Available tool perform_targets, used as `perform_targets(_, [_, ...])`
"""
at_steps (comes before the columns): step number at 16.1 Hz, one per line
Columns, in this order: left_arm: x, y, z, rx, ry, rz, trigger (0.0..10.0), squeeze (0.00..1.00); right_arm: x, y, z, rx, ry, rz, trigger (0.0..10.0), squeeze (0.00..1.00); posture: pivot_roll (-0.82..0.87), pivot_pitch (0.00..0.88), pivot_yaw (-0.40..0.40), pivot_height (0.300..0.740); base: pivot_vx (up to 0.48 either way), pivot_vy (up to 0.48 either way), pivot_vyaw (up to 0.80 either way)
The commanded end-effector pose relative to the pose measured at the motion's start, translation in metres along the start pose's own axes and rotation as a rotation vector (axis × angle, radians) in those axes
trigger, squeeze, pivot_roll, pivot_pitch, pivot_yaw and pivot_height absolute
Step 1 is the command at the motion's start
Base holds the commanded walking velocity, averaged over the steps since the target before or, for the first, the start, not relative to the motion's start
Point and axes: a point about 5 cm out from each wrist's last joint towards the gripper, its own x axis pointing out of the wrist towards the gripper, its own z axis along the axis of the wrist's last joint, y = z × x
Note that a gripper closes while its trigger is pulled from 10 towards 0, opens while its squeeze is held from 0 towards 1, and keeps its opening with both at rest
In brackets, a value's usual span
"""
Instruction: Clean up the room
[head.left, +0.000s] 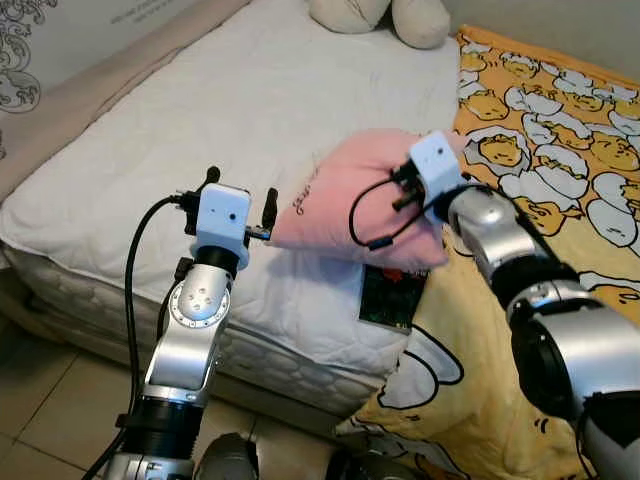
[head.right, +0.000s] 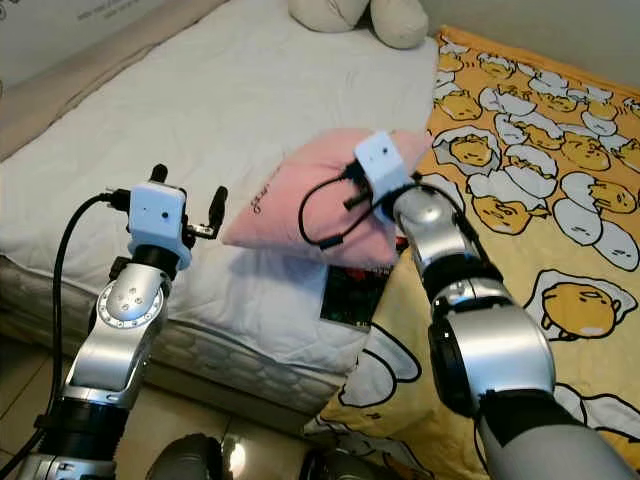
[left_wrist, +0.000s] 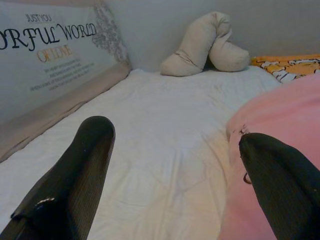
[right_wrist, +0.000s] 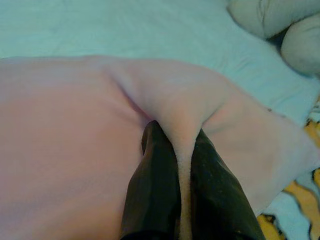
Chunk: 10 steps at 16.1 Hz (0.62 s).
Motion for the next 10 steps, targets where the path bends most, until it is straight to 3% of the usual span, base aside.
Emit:
perform_targets(1, [0.002,-0.003,0.002,-0.006,-0.015,-0.007,10.0,0.0,-0.003,0.001,-0.009,0.022,-0.001,-0.006,0.0,0.0,0.2,0.0,-0.124,0.74,0.0,0.0,0.0])
perform_targets(3, [0.002,-0.004,0.002,-0.007,-0.017,-0.009,10.0,0.0,-0.007,0.002,-0.022,0.006,0.045,-0.001,0.0,0.0,0.2,0.0,-0.125,0.74,0.0,0.0,0.0])
perform_targets(6, [0.001,-0.006,0.0,-0.012,-0.014,-0.012,10.0,0.0,-0.015,-0.015,-0.027,-0.048,0.081,-0.027,0.0,0.0,0.2,0.0,-0.129,0.74,0.0,0.0,0.0])
perform_targets(10, [0.002,-0.008,0.0,-0.015,-0.016,-0.019,10.0,0.0,-0.02,-0.01,-0.046,-0.039,0.138,-0.034,0.0,0.0,0.2,0.0,-0.126,0.74,0.0,0.0,0.0])
